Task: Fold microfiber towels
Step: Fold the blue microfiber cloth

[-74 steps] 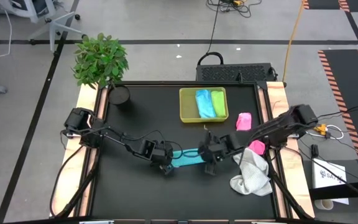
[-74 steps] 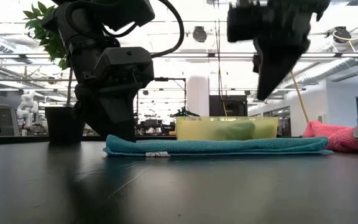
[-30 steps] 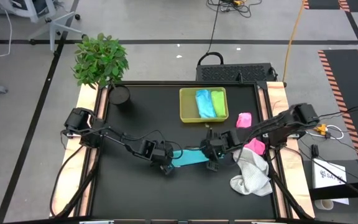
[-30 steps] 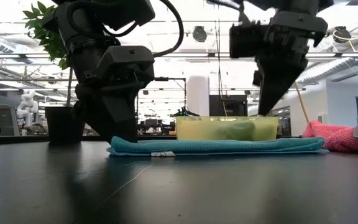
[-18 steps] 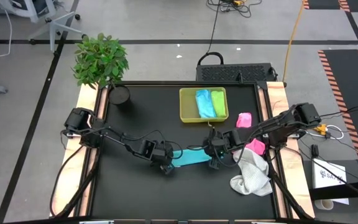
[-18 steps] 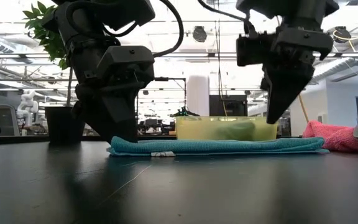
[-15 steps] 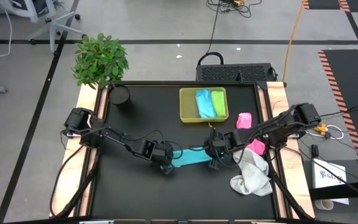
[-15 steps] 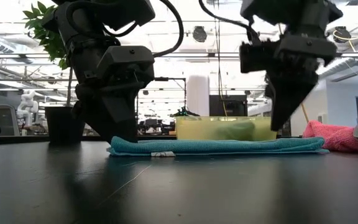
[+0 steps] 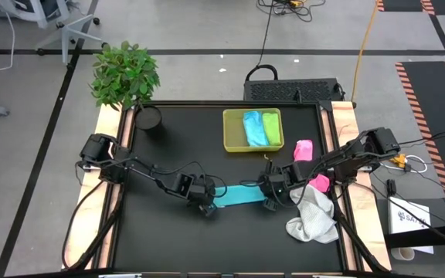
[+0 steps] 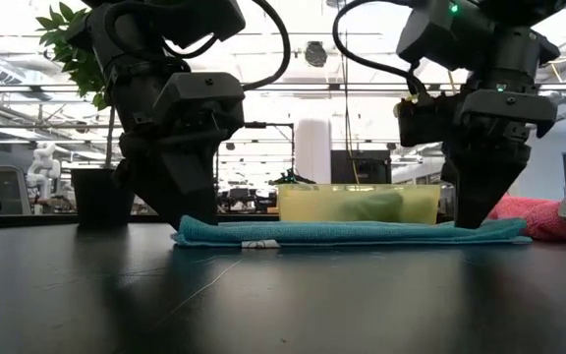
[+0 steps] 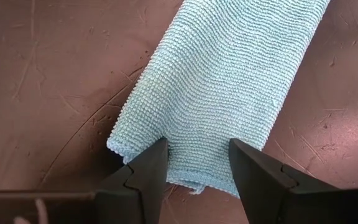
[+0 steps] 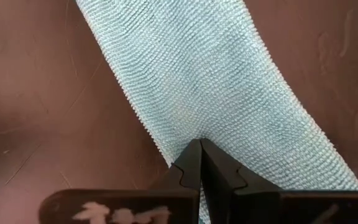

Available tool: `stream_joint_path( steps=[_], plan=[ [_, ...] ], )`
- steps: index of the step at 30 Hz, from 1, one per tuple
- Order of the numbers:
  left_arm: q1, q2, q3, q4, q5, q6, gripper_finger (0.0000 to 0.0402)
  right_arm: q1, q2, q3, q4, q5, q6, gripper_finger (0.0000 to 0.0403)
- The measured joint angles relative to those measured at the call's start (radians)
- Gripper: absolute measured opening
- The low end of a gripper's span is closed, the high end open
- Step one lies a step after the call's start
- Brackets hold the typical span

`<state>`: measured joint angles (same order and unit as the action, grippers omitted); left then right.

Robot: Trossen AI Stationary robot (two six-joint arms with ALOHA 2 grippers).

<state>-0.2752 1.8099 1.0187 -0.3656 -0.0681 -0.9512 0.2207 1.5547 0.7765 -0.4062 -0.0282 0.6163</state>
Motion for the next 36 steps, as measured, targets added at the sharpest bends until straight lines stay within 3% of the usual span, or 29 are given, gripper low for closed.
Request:
stream_joint_path(
  steps=[11,20,23,26,30,36],
  plan=[
    [0.0,0.0,0.0,0.004,0.0,0.001,0.0177,-0.008,-0.016,-0.003,-0.037,-0.03,-0.032,0.0],
    [0.0,0.0,0.0,-0.006,0.007,0.002,0.0177,-0.036,-0.158,-0.007,-0.356,0.005,-0.05,0.0],
    [0.0,0.0,0.0,-0.006,0.008,0.003,0.0177,-0.043,-0.213,-0.008,-0.388,0.03,-0.031,0.0],
    [0.0,0.0,0.0,-0.006,0.008,0.003,0.0177,-0.061,-0.269,-0.008,-0.266,0.031,0.019,0.0],
    [0.0,0.0,0.0,-0.005,0.008,0.003,0.0177,-0.078,-0.285,-0.006,0.088,0.057,0.024,0.0],
    [0.0,0.0,0.0,0.0,0.009,0.0,0.0177,-0.103,-0.13,-0.004,0.467,0.072,-0.031,0.0]
  ],
)
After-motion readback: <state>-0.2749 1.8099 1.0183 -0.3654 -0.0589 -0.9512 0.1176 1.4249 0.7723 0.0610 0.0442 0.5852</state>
